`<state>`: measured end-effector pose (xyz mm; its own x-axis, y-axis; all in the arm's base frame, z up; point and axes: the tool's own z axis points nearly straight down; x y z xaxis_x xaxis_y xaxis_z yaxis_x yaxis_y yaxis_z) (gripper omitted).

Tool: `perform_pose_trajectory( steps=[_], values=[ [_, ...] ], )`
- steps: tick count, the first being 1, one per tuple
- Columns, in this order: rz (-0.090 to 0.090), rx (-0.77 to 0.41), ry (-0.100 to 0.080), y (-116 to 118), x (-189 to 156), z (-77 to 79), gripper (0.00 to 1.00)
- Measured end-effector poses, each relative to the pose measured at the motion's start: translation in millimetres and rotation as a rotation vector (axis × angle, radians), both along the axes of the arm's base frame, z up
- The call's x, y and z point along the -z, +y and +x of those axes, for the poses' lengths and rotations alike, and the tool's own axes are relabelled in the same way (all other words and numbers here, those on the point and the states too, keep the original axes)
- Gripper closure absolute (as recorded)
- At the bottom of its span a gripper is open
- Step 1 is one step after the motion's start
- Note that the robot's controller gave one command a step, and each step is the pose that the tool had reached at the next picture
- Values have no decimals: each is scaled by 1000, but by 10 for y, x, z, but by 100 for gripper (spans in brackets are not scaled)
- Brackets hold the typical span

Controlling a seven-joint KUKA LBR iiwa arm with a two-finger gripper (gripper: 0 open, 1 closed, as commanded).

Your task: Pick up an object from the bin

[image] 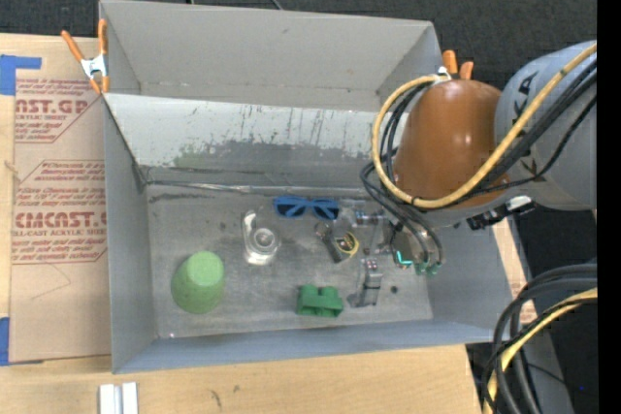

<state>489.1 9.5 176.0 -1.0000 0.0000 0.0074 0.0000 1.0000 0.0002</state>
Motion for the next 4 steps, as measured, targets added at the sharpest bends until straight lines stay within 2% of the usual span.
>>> perform_pose_trajectory(
  steps=[1,2,3,4],
  values=[
    [1,121,-5,167,1094,-64,0],
    [0,120,-7,162,1067,-57,100],
    [1,112,-16,135,-10,9,100],
    [1,127,-18,167,-877,22,100]
  ],
)
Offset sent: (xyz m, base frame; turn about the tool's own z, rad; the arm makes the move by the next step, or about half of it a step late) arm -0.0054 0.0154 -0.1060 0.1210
